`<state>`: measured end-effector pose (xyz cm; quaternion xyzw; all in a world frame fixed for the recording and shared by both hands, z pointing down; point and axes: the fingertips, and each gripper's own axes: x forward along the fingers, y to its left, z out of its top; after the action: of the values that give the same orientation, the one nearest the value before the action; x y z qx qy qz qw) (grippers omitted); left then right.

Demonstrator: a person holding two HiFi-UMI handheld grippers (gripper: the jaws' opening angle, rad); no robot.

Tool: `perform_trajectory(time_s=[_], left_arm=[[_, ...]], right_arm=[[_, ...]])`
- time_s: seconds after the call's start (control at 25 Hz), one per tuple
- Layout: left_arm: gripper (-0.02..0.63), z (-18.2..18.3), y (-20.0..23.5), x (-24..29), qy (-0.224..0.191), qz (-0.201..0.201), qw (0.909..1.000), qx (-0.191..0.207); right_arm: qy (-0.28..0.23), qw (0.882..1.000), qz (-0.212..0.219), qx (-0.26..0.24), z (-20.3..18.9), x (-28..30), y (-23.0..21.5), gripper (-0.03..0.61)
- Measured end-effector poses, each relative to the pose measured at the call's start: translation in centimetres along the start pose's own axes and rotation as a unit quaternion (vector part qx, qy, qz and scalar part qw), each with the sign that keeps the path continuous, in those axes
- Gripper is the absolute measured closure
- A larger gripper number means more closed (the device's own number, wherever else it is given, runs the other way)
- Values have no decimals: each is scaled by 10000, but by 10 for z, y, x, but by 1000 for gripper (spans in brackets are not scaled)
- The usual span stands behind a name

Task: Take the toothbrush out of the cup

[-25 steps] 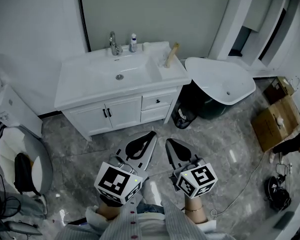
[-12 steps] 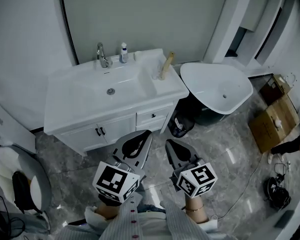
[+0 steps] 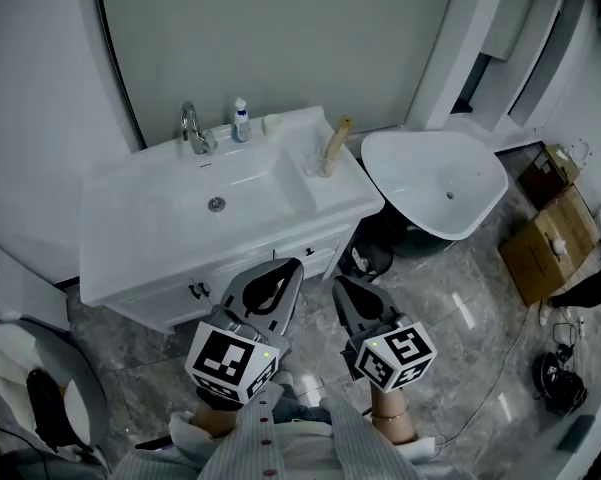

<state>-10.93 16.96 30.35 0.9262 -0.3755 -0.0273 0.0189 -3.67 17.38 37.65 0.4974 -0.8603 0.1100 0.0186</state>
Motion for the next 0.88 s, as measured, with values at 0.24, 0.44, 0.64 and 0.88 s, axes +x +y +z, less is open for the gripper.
perform_trajectory(time_s=[0.24,0.44,0.64,0.88], left_arm=[[592,-7,19,15,48,-162,9998,-121],[592,-11,23,23,120,-265,9994,-203],[592,-15,25,39,97,-311,9993,-174],[592,-21,40,75,90,-210,9997,-61]], right_arm=[[57,9995,-314,45,2,12,-18,566],[205,9983,-543,95,3,13,-31,566],[176,9979,-611,107,3,18,-48,566],[93,9988,-445,179,5,46,-82,566]])
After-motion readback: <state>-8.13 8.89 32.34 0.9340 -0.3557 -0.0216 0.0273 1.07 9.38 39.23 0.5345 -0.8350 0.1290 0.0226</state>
